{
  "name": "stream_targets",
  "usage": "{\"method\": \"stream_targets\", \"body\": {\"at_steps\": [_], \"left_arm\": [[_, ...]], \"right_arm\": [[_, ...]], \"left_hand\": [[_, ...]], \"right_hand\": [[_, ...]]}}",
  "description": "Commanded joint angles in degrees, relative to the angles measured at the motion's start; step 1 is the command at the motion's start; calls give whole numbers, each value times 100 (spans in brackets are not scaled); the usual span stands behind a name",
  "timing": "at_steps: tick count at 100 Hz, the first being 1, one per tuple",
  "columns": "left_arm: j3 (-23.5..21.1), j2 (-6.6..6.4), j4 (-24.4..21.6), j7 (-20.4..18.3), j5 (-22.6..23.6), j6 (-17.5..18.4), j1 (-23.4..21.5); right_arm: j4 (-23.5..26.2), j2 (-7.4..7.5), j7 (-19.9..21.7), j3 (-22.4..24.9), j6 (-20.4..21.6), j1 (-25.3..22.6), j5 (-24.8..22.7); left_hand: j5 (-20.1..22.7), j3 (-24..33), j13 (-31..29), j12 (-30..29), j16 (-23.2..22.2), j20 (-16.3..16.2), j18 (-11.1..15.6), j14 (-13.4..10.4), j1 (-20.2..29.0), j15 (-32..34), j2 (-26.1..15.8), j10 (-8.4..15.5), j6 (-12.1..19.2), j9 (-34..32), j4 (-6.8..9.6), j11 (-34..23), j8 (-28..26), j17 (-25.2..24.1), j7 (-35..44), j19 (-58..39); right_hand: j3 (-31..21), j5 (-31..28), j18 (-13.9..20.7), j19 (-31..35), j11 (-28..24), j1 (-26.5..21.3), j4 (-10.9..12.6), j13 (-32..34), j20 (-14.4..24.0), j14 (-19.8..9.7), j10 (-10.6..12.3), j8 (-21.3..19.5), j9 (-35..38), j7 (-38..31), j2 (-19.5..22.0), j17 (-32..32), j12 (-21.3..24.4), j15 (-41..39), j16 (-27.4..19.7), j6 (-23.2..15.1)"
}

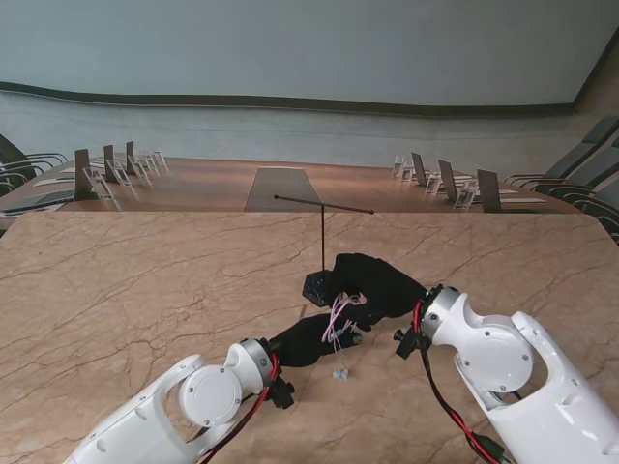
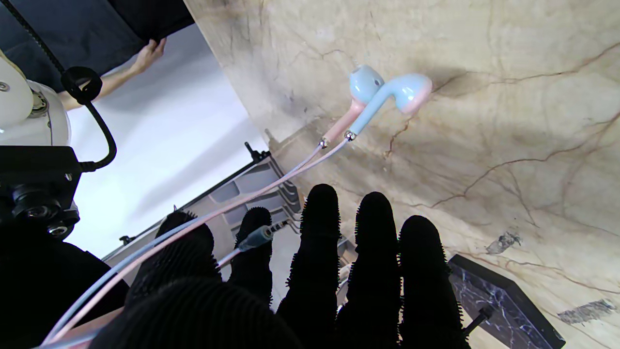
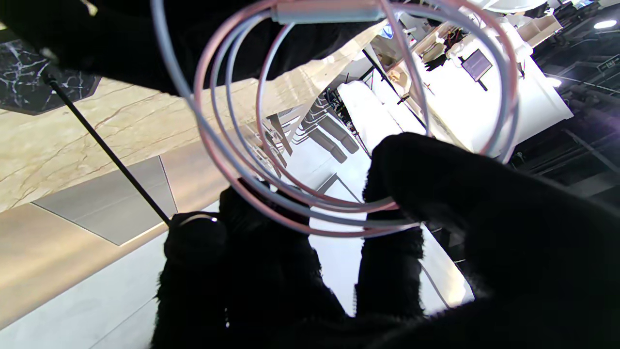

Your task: Take the wired earphone off the rack, coil the cable and place them on the table

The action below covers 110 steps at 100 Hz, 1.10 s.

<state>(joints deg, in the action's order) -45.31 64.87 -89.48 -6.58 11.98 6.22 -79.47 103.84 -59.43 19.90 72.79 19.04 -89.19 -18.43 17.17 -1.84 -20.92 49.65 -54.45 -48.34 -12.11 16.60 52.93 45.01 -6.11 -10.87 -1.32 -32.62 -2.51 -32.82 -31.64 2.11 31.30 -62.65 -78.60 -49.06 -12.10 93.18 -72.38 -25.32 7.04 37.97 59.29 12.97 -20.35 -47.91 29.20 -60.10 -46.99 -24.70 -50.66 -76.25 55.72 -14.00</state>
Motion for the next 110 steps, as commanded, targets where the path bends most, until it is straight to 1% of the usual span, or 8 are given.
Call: {"method": "stream_targets", "body": {"at_steps": [1, 16, 42, 63, 73, 77, 96, 110], "left_arm": [[19, 64, 20, 34, -26, -12, 6], [65, 126, 76, 164, -79, -45, 66], [68, 193, 136, 304, -159, -62, 129], [88, 234, 188, 401, -181, -90, 158], [115, 248, 221, 423, -182, -103, 178], [128, 255, 236, 444, -170, -108, 188], [179, 274, 296, 542, 4, -159, 242], [191, 290, 337, 624, 92, -164, 268]], "right_arm": [[63, -14, 29, -40, 23, -17, 25], [99, -11, 46, -72, 32, -49, 90], [232, 19, 144, 5, 62, -209, 104], [232, 35, 238, 6, 78, -273, 276], [230, 36, 246, 3, 92, -284, 318], [233, 40, 262, 7, 100, -285, 337], [291, 56, 292, 94, 201, -334, 321], [347, 76, 352, 210, 265, -393, 275]], "left_hand": [[-186, 13, -78, 37, 50, 17, 180, -224, 121, 110, 122, 228, 76, 134, -48, -127, -164, 56, 316, -50], [-250, 13, -200, 144, -5, 12, 117, -223, 444, 240, 239, 254, 35, 20, -101, -309, -517, 132, 885, -188], [-238, -32, -288, 199, -40, 5, 70, -206, 322, 340, 288, 258, 17, -72, -74, -416, -568, 193, 1153, -304], [-214, 29, -518, 356, -109, -4, -51, -194, 1082, 551, 510, 272, 208, -323, -92, -664, -680, 337, 1818, -540], [5, 31, -739, 437, -154, -37, -173, -151, 1432, 695, 419, 283, 441, -611, -97, -824, -778, 468, 2010, -697], [76, 42, -861, 466, -173, -55, -232, -114, 1591, 764, 414, 278, 439, -764, -79, -886, -799, 548, 2043, -773], [155, 118, -1365, 575, -221, -106, -457, -27, 2099, 1035, 344, 379, 689, -1382, 79, -1126, -825, 889, 2093, -1098], [414, 246, -1656, 564, -193, -88, -633, 66, 2104, 1137, 287, 337, 1370, -1642, 114, -1123, -983, 1138, 2106, -1274]], "right_hand": [[-717, -596, 532, 96, -78, -430, 172, 75, 32, 356, -79, -61, 97, -782, 259, 104, 39, -20, -51, -403], [-728, -602, 523, 64, -68, -460, 171, 29, 31, 371, -74, -50, 82, -792, 240, 168, 64, 14, -73, -354], [-778, -621, 544, -83, -7, -477, 170, -161, -6, 342, -16, -25, -27, -816, 220, 409, 144, 156, -157, -307], [-752, -602, 548, -154, 18, -512, 145, -278, -26, 346, -10, -15, -105, -829, 240, 561, 194, 221, -198, -262], [-750, -600, 552, -166, 23, -528, 140, -305, -28, 350, -9, -11, -119, -834, 248, 588, 207, 237, -204, -249], [-742, -596, 556, -173, 30, -533, 134, -325, -29, 347, -2, -10, -144, -837, 257, 604, 213, 247, -208, -242], [-737, -581, 570, -190, 42, -524, 127, -360, -34, 338, -1, -13, -177, -845, 254, 627, 235, 265, -211, -266], [-734, -593, 607, -264, 111, -514, 138, -511, -61, 330, 28, 0, -307, -823, 259, 760, 299, 347, -230, -297]]}}
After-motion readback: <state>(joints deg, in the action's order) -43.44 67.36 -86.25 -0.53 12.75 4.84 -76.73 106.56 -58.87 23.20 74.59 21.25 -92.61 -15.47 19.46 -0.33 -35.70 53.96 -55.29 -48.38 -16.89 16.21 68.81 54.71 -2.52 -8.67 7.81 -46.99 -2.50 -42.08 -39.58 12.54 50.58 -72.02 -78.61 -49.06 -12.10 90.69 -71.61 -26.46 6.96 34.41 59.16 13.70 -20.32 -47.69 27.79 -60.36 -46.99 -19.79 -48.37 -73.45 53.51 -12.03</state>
